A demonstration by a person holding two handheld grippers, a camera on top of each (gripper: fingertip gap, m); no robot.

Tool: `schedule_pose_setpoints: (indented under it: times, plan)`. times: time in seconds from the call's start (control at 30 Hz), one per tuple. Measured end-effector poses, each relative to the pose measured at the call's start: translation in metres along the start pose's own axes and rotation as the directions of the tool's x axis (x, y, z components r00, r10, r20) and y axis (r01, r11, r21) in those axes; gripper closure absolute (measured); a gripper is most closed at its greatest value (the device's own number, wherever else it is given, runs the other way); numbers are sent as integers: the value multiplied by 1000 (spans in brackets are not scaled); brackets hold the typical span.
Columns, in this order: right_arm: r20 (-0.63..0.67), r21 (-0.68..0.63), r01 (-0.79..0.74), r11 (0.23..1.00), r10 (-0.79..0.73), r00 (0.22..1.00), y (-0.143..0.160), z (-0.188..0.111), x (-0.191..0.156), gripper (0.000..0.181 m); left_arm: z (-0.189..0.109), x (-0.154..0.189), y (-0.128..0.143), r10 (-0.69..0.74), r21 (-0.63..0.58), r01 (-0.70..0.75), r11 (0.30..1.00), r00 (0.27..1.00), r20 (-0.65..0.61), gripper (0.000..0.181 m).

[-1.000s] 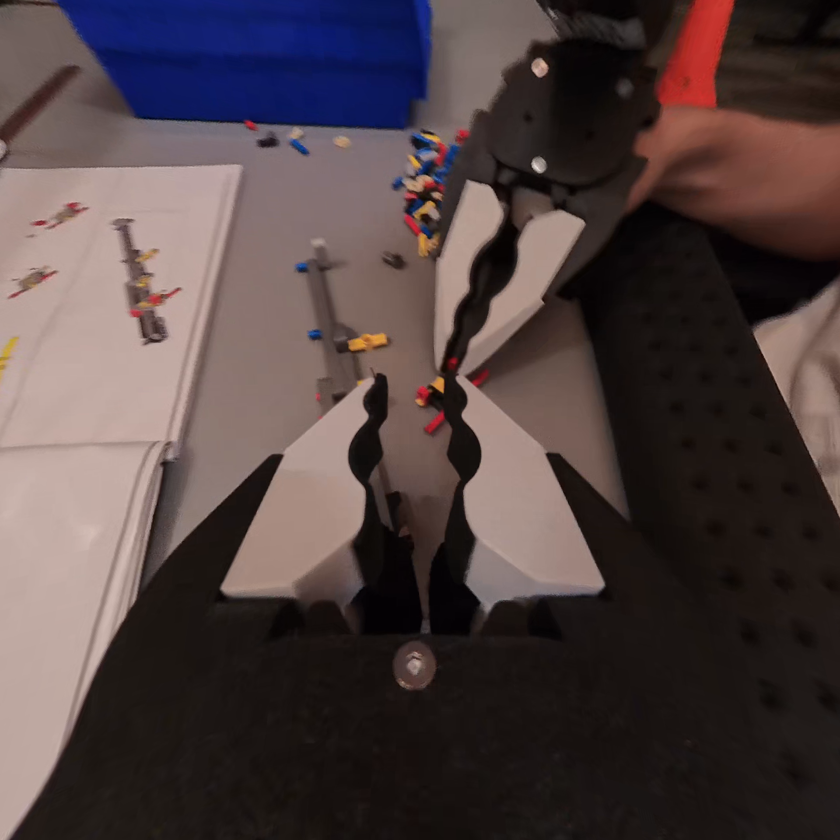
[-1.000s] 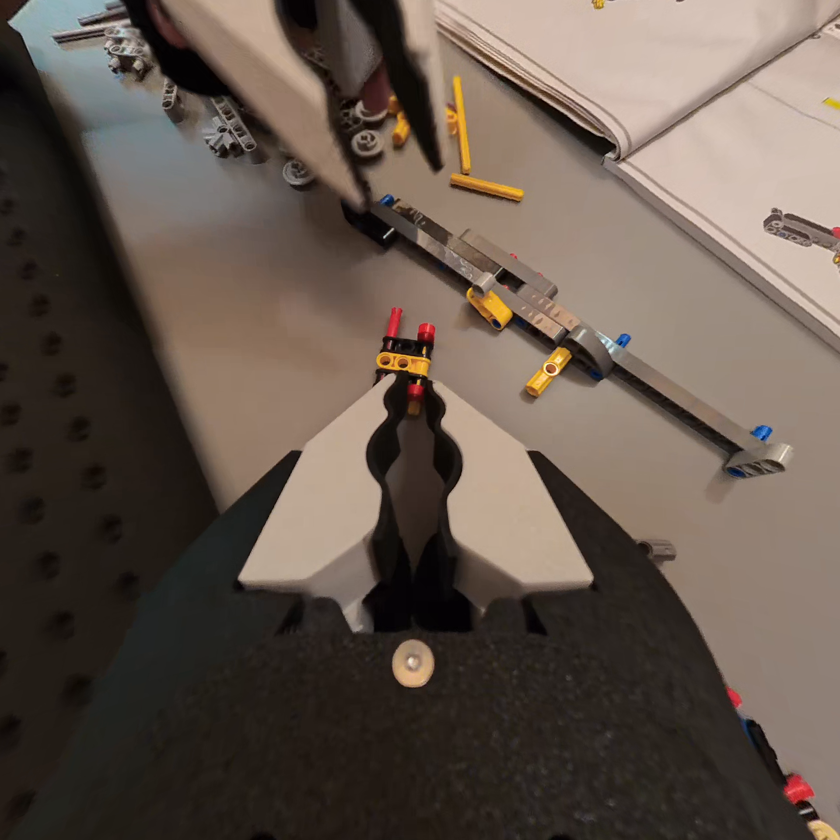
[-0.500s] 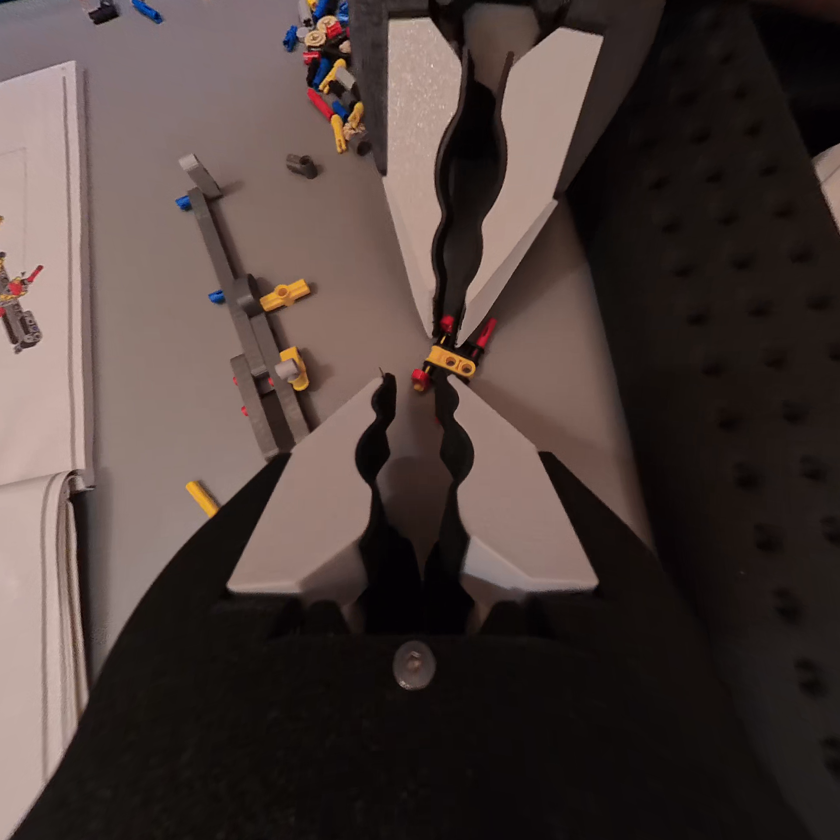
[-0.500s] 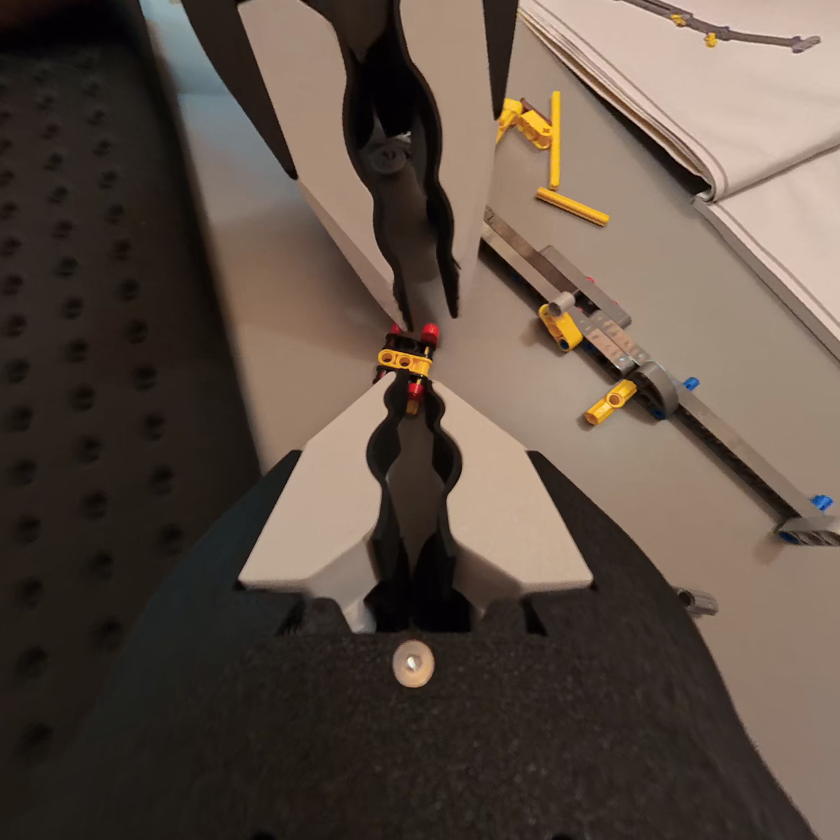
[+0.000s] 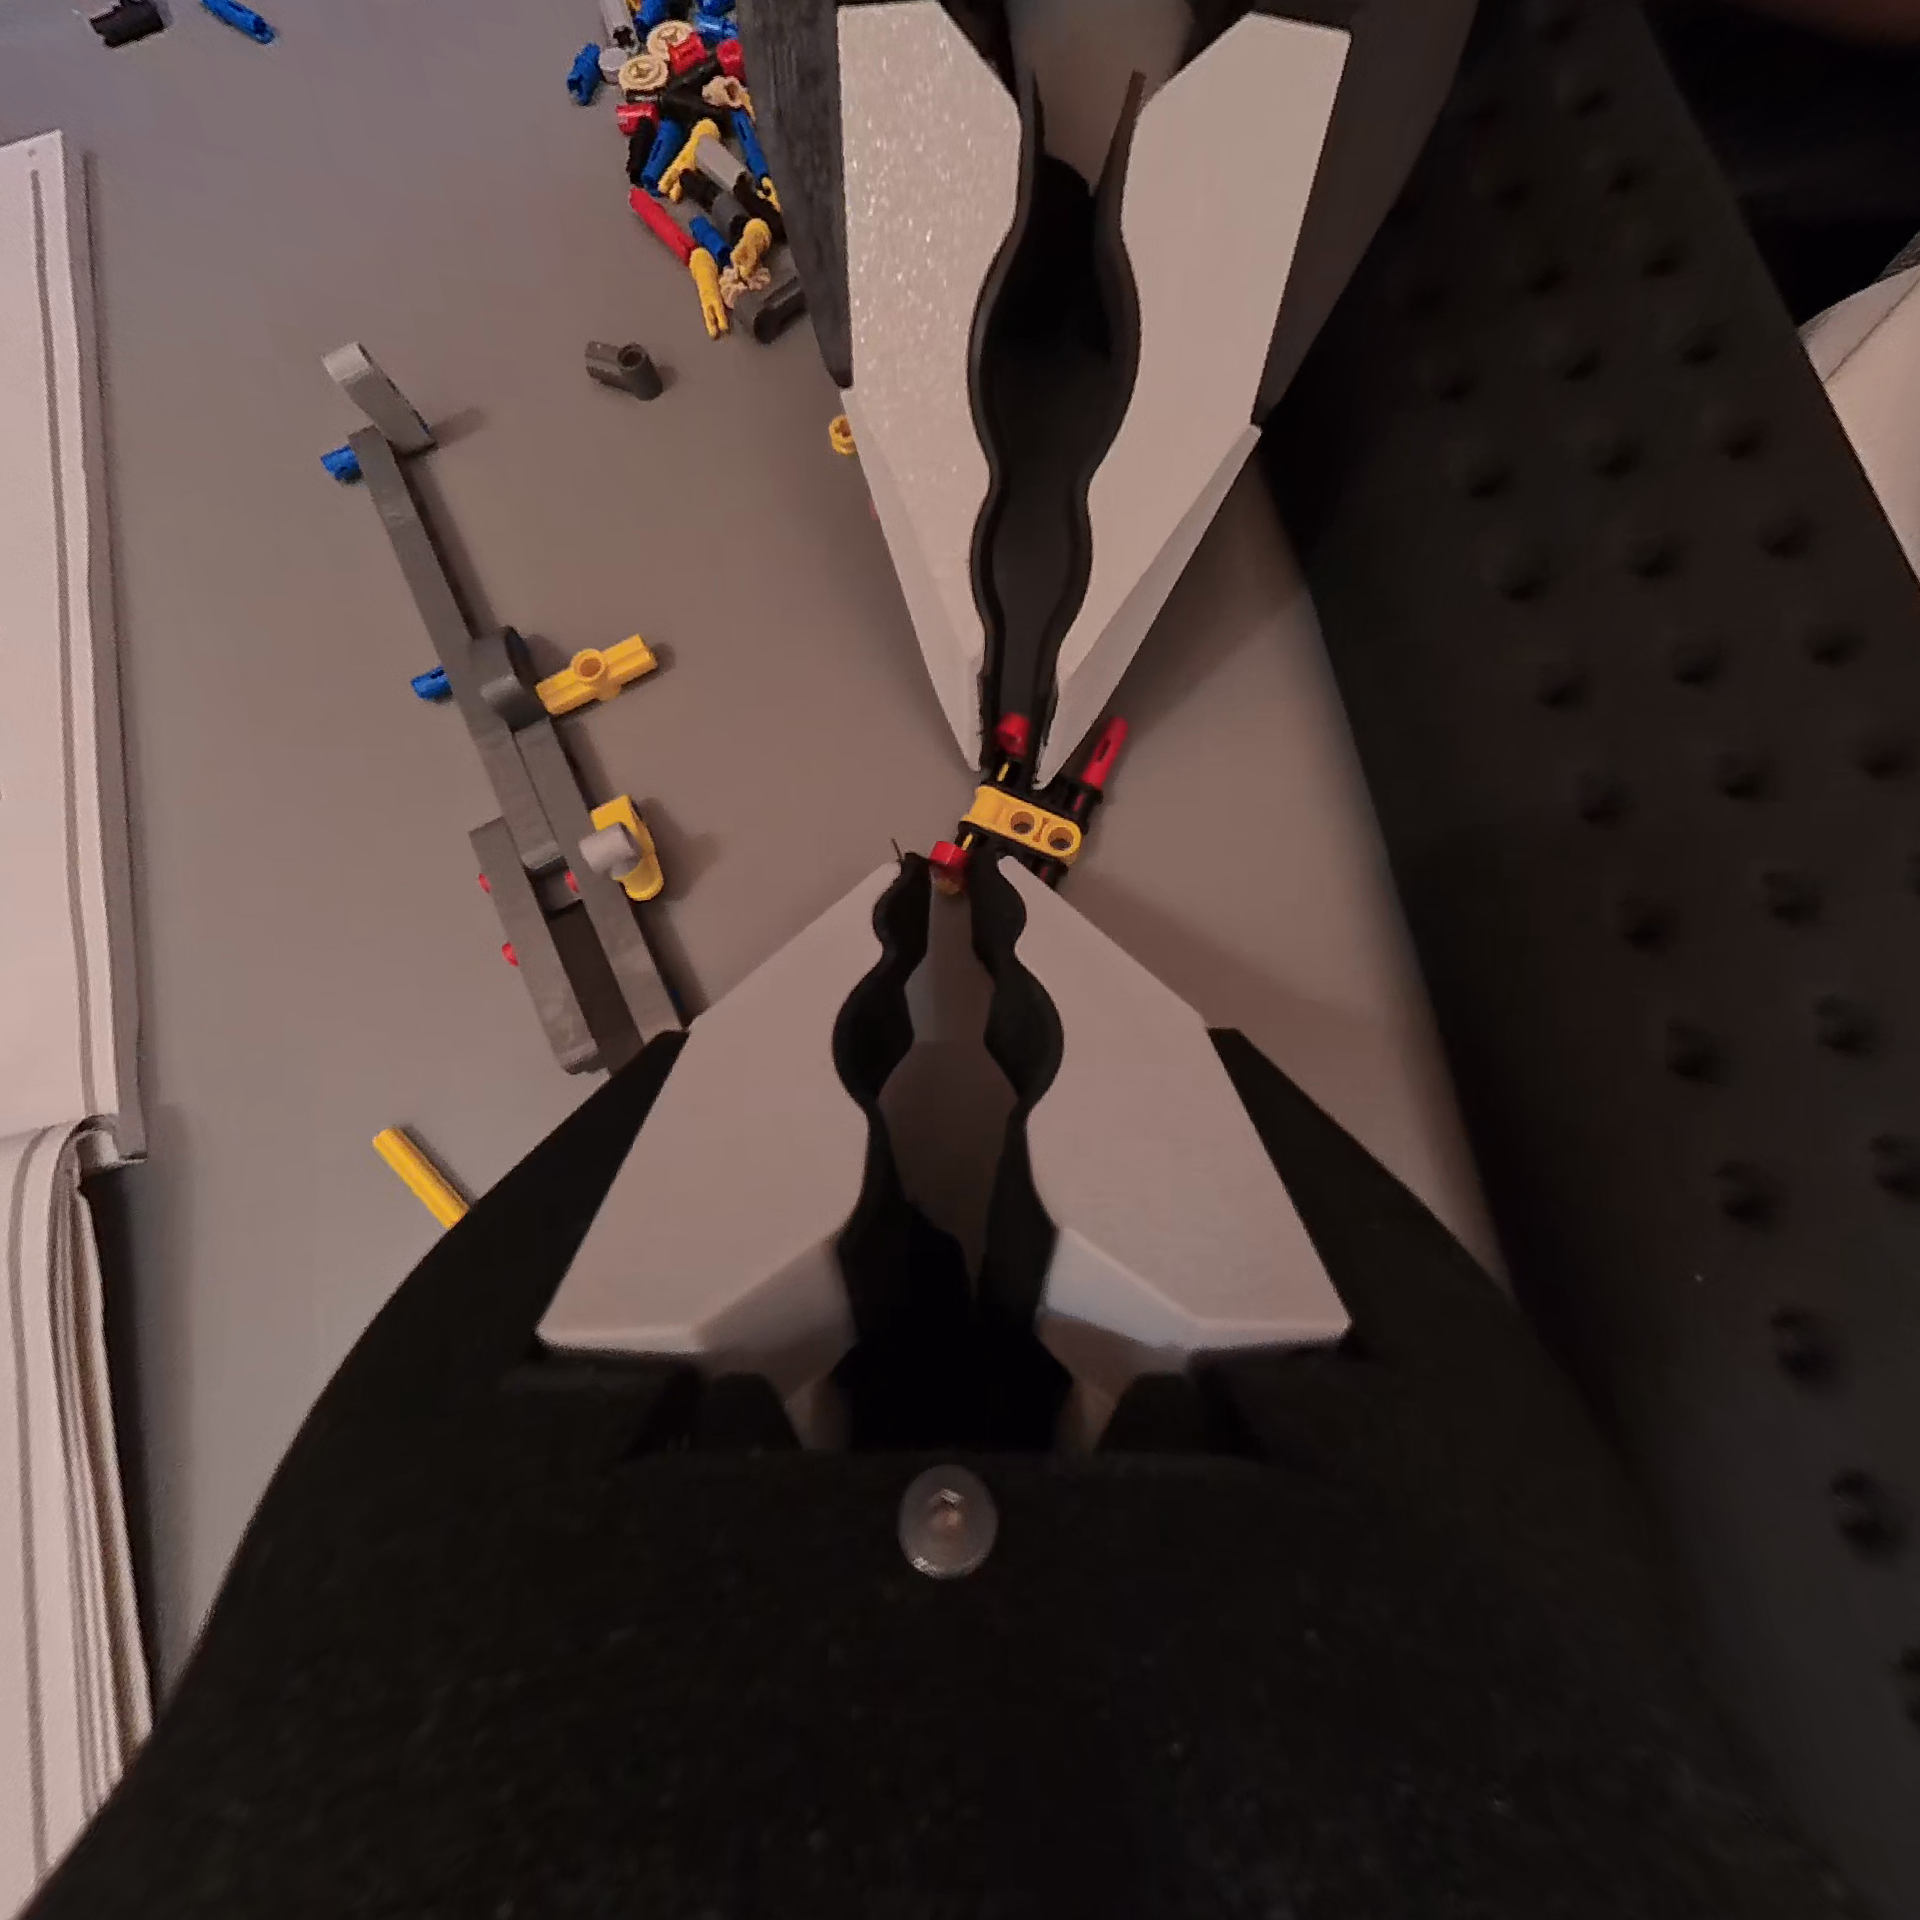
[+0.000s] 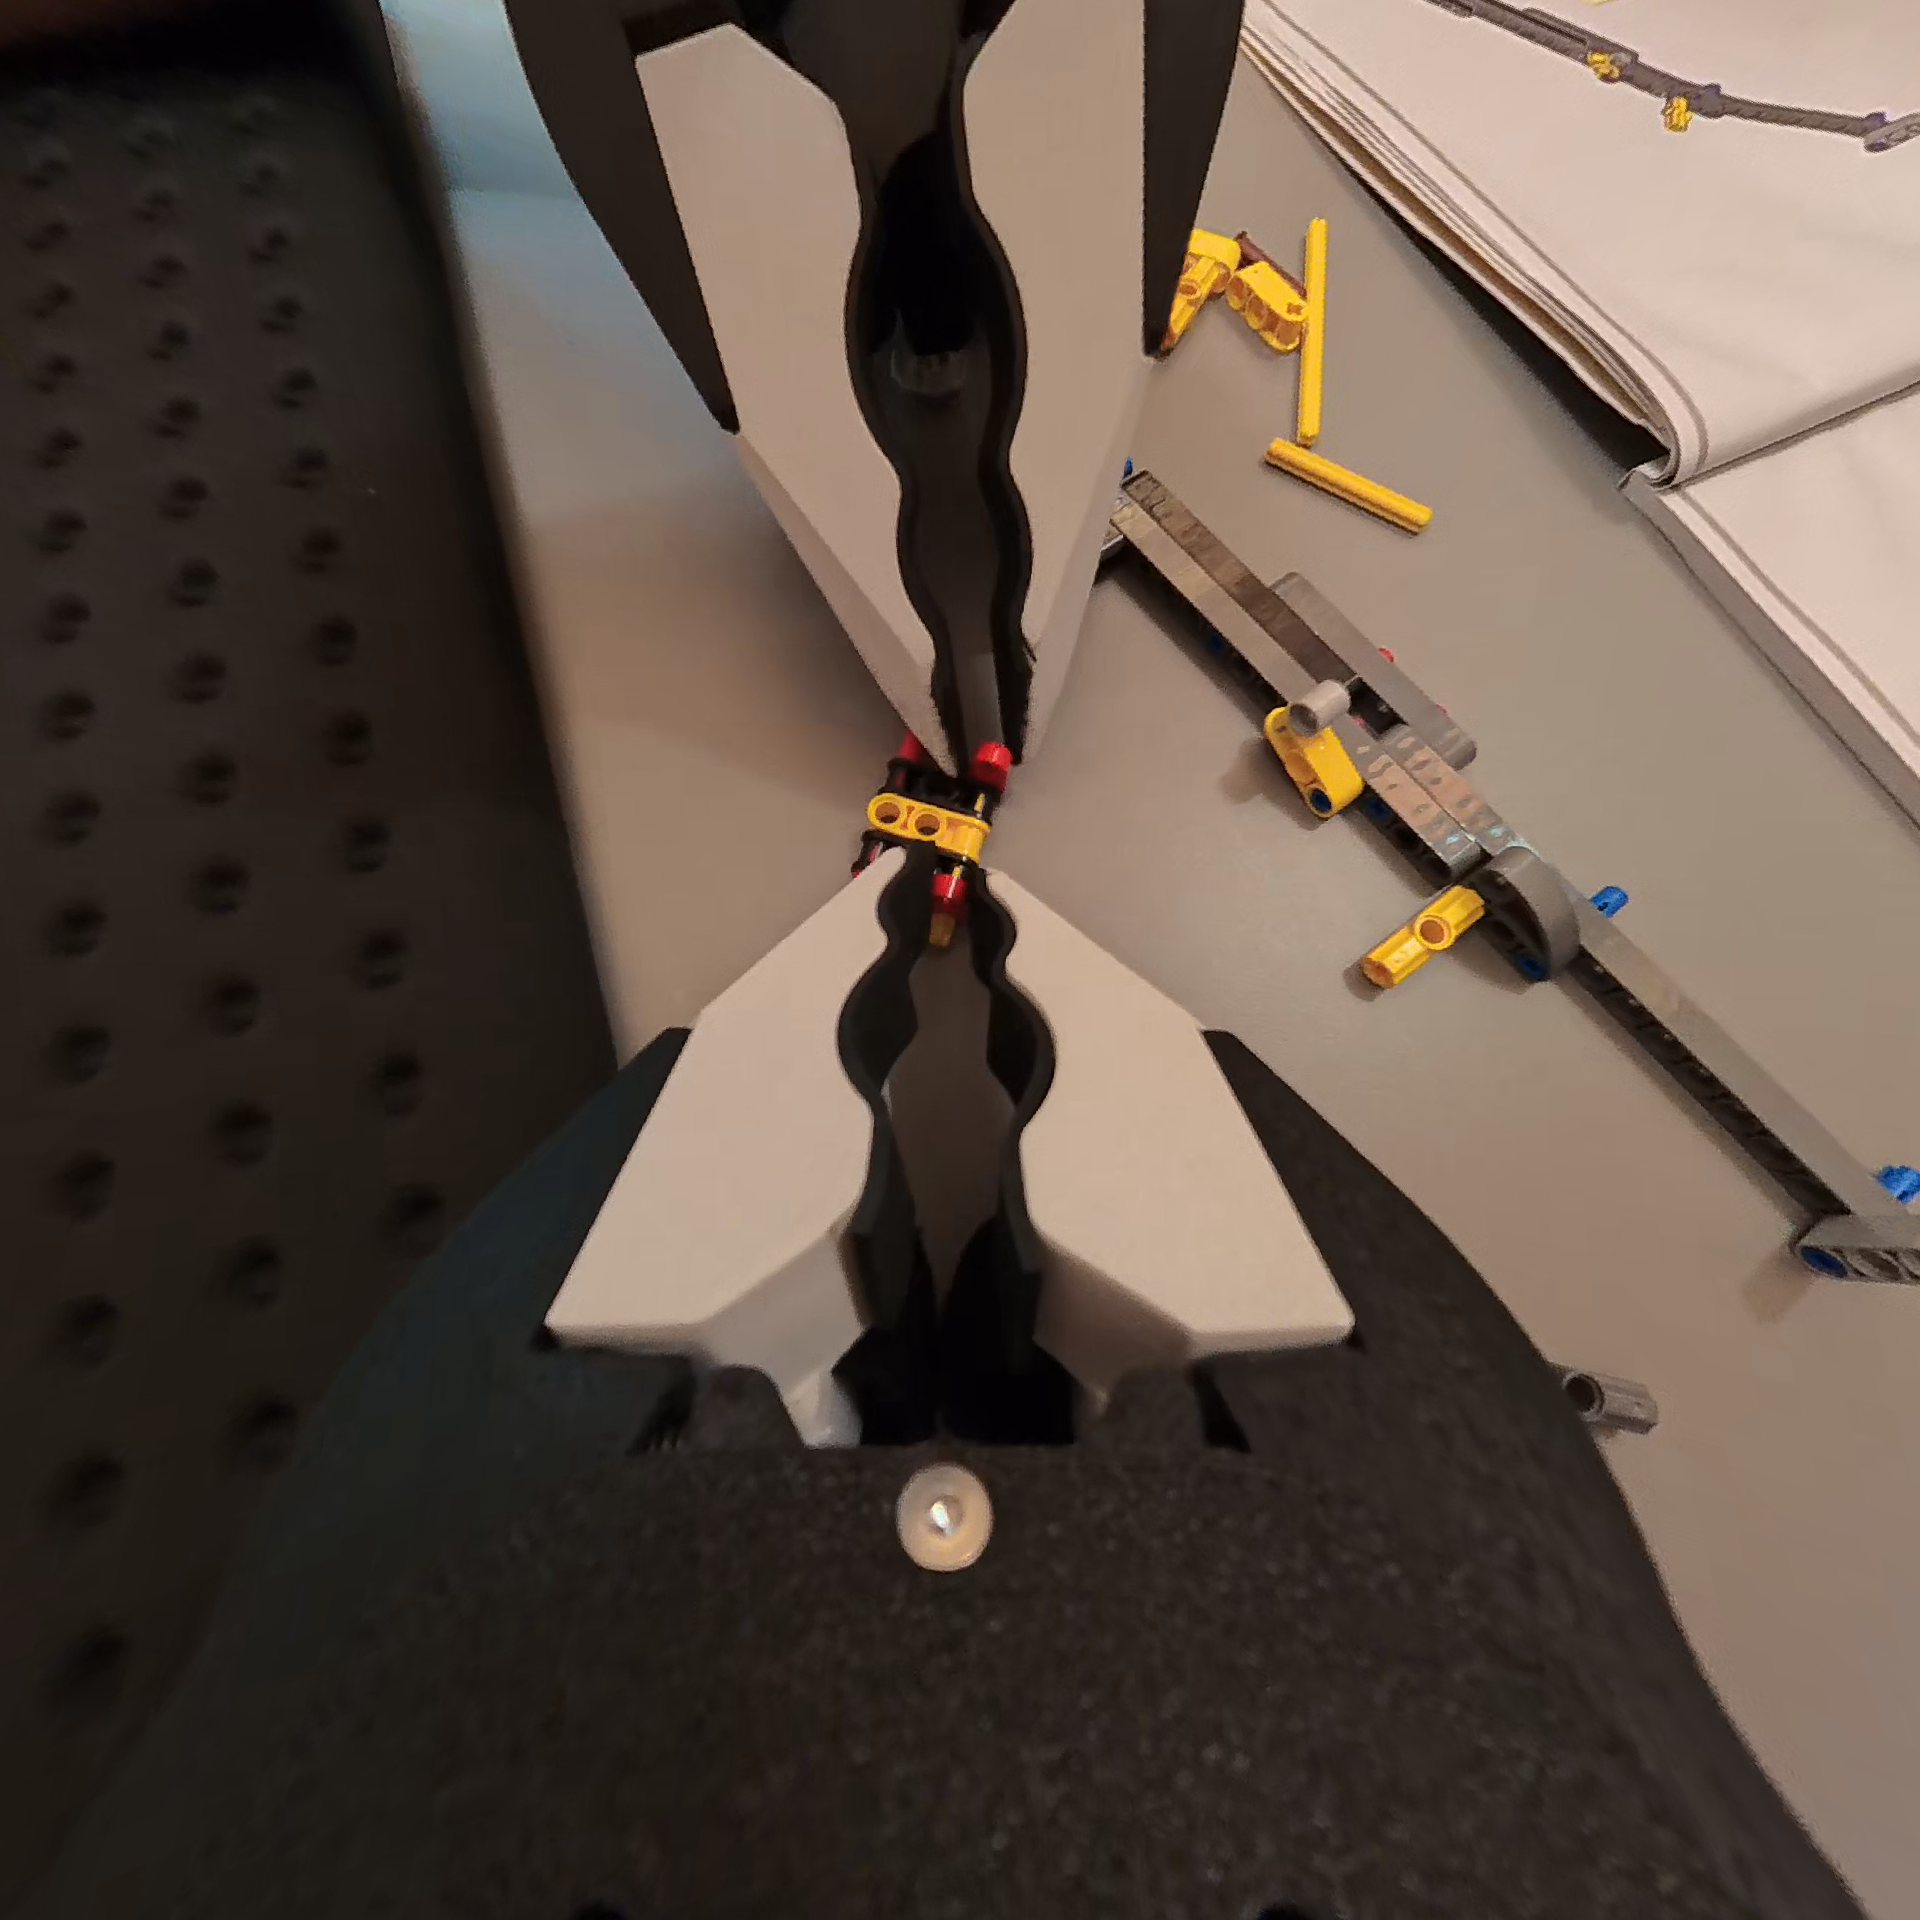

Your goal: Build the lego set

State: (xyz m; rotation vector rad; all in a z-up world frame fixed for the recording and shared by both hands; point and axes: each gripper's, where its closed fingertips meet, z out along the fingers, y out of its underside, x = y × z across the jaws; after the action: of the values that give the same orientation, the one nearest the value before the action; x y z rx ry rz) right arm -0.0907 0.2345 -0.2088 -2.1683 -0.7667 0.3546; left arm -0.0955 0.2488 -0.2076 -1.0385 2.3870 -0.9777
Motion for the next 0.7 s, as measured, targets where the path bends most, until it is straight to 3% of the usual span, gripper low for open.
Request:
schedule_pose_setpoints:
  times: [0.33,0.43,0.53,0.63,0.7]
  plan:
    - [-33,6,-14,1000,15,999,-1,-1,5,175,1,-6,-1,-27,-17,28,999,999,45,177]
    - [-36,70,-52,996,55,998,-8,-8,8,158,-1,-9,-1,-47,-26,49,998,996,71,157]
    - [-58,193,-129,973,143,988,-20,-26,22,157,-15,-17,-8,-88,22,86,996,991,105,151]
    - [-291,369,-217,904,334,897,-21,-60,83,155,-42,-48,-27,-231,204,191,960,954,193,154]
    - [-473,440,-302,845,505,722,4,-95,130,160,-63,-76,-33,-402,347,313,884,888,222,154]
